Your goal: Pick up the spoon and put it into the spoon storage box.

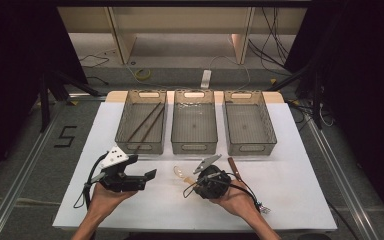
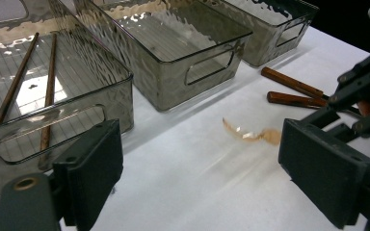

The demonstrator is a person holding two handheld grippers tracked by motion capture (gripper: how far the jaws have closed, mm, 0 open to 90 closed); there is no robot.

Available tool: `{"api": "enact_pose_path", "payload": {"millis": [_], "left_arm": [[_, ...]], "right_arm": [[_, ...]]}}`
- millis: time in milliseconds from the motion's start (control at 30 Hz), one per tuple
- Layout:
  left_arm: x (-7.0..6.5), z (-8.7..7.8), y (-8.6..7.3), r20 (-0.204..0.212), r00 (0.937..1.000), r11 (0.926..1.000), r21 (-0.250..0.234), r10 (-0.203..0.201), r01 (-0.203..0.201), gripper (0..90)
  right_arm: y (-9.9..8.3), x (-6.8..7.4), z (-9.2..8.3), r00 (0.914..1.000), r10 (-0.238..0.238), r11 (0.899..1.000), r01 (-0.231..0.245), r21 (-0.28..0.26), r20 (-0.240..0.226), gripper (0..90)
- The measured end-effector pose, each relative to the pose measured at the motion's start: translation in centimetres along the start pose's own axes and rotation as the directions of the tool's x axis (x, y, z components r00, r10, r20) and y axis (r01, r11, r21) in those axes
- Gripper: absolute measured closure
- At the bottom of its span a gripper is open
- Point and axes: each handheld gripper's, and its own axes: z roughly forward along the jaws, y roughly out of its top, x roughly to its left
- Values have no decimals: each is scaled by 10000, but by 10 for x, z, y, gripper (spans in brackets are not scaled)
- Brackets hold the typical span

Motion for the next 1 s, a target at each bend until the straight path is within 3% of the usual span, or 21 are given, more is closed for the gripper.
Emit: {"api": "enact_pose_path", "payload": {"millis": [200,600,833,1000], "left_arm": [[1,0,0,65,9999,9999,-84,-79,80,148],[2,-2,0,112,9995,9991,-293,-288,291,146],[3,-2,0,129,9994,9990,-311,-327,331,145],[2,-3,1,235,9988,9984,-355,-426,434,145]], "right_arm": [[-1,-15,-16,9992,355,9980,-345,-539,179,753],[3,-32,-30,9968,742,9928,-712,-960,283,753],[17,-55,-42,9910,1295,9808,-1232,-1512,328,752],[24,-64,-47,9894,1388,9770,-1298,-1693,424,752]]}}
